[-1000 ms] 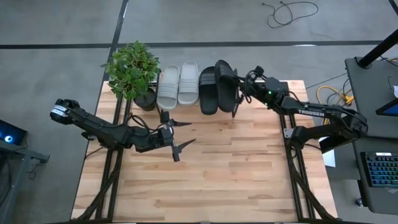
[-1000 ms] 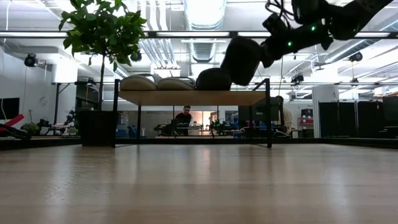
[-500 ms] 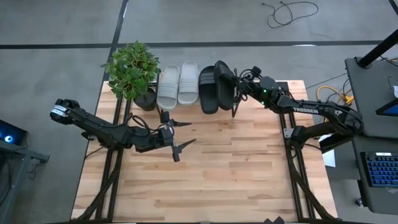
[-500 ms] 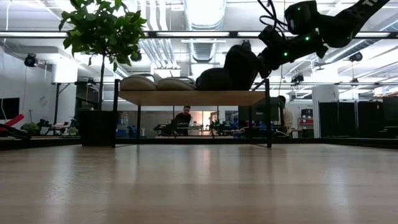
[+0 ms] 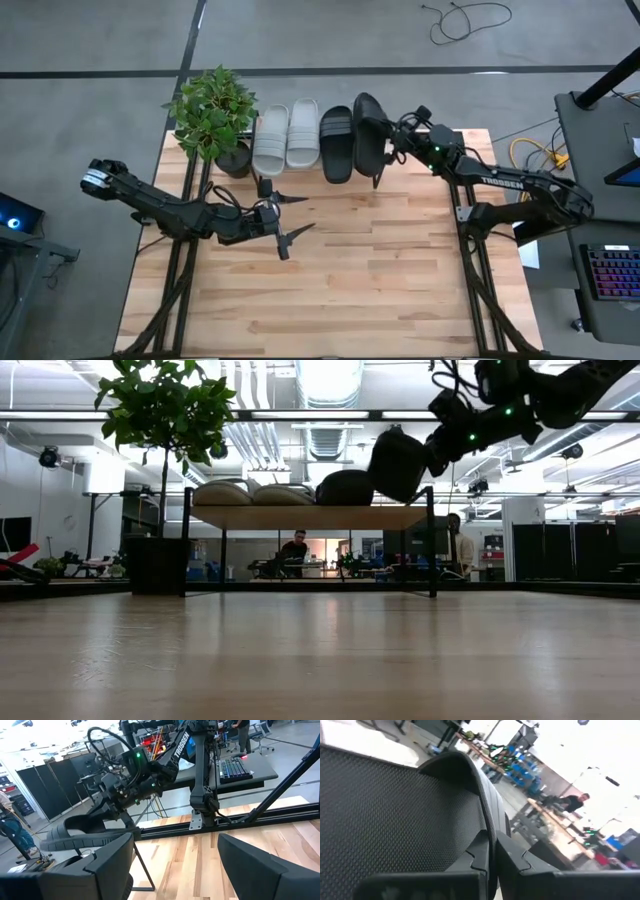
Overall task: Pick and place slides into the shelf
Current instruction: Put the black slipper on the shelf
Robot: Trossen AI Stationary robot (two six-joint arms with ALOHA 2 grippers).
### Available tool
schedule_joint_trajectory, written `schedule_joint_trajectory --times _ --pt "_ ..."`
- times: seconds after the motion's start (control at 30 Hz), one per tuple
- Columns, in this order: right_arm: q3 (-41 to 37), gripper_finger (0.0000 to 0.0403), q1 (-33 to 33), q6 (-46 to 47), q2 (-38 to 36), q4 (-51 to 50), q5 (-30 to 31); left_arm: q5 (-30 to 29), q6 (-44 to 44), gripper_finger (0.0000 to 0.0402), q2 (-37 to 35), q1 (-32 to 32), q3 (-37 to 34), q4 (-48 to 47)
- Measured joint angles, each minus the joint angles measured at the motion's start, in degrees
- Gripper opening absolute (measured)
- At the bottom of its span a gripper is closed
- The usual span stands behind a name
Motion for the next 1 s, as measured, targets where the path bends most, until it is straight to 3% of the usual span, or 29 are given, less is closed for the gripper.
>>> schedule_joint_trajectory --times 0.17,0.4,0.53,0.77,1.0 --pt "1.4 0.0008 1.9 -5.3 -3.2 -3.6 4.3 0.0 0.0 0.0274 0.0 0.0 0.0 0.0" --pt "8.5 0.0008 3.7 -9.9 -3.3 -24.0 7.8 -0.2 0.0 0.0274 0.0 0.0 0.0 0.2" --pt "10.8 0.0008 4.5 -13.1 -2.6 -26.2 11.5 -0.3 0.1 0.0274 0.0 0.0 0.0 0.2" --pt "13.5 0.0008 5.5 -16.2 -2.1 -29.0 10.9 -0.3 0.5 0.0274 0.0 0.0 0.0 0.2" --pt "18.4 0.0008 5.6 -15.6 3.5 -36.0 11.4 -0.3 0.5 0.0274 -0.1 0.0 0.0 0.2"
